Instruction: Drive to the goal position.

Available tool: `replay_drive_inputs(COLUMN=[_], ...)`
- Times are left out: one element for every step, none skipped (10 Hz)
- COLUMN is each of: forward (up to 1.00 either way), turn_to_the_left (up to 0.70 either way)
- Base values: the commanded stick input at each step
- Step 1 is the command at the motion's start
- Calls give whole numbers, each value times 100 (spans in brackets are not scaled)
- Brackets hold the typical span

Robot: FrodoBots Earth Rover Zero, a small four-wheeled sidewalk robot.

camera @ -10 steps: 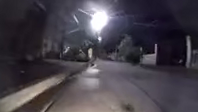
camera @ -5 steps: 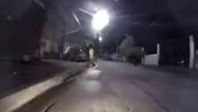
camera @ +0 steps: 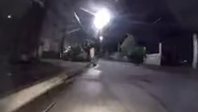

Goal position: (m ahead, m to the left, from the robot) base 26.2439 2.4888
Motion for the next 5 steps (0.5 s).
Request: replay_drive_inputs(forward=[50, 50, 50, 50, 50], turn_to_the_left=[-17, 0, 0, 0, 0])
